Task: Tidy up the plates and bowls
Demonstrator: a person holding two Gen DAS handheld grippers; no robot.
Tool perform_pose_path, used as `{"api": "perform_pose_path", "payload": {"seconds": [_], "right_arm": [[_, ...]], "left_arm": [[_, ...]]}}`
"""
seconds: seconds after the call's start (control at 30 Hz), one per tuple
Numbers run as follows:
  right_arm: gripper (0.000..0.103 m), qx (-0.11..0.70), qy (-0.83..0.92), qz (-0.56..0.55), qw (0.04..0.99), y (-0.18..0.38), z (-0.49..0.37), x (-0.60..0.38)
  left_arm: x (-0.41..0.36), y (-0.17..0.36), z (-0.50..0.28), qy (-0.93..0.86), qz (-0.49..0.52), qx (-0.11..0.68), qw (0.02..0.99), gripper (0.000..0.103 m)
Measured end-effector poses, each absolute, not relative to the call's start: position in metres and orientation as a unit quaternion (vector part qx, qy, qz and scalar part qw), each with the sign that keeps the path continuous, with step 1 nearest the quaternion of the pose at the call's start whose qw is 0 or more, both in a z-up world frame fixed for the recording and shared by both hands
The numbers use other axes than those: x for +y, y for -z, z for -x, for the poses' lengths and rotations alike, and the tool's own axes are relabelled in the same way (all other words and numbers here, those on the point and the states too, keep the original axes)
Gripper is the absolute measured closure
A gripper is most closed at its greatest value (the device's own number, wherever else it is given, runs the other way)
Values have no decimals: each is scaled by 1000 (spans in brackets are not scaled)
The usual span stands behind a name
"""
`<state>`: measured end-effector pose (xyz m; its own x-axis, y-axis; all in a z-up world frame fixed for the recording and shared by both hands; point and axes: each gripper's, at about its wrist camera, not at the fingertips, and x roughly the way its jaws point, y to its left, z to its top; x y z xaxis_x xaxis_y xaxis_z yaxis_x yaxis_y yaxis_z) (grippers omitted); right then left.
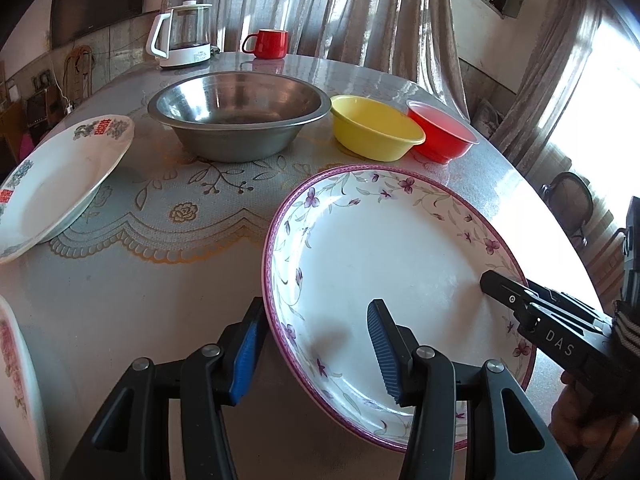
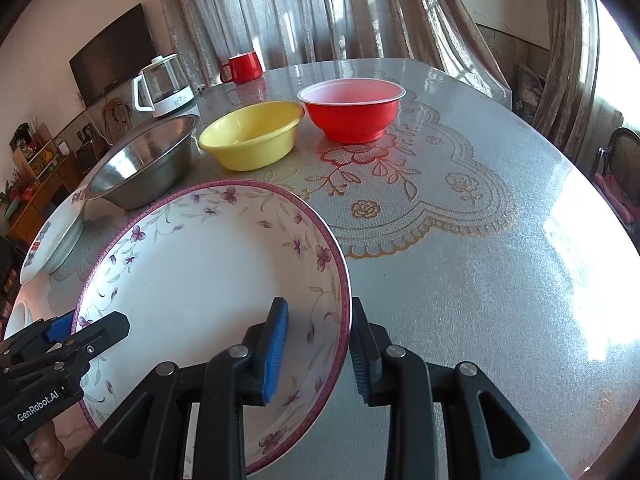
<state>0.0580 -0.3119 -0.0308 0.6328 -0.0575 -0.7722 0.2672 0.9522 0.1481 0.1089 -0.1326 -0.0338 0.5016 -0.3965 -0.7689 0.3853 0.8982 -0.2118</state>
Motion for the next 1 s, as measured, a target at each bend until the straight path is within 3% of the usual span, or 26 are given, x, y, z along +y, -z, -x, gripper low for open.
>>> {"api": "perform_pose_path", "payload": {"seconds": [0.27,0.6,0.7,0.83,0.87,1.0], "right_arm": [[66,427,97,-130,890,29,-53,-305],[55,410,114,-142,894,21,-42,-307],[51,394,118,-149,899,14,-39,-308],[44,376,103,-147,909,1,-38,-300],[43,371,97,-145,912,-2,-38,-297],[24,357,59,-138,922,-14,-43,-280]], "left_arm": [[-119,33,-101,234,28,446,863,50],[-91,31,-93,197,55,437,876,40],[-81,29,-90,194,65,431,879,34],[-71,19,-82,206,64,420,882,10],[-67,16,-80,204,64,413,885,10],[-52,-1,-76,190,53,382,903,10]]}}
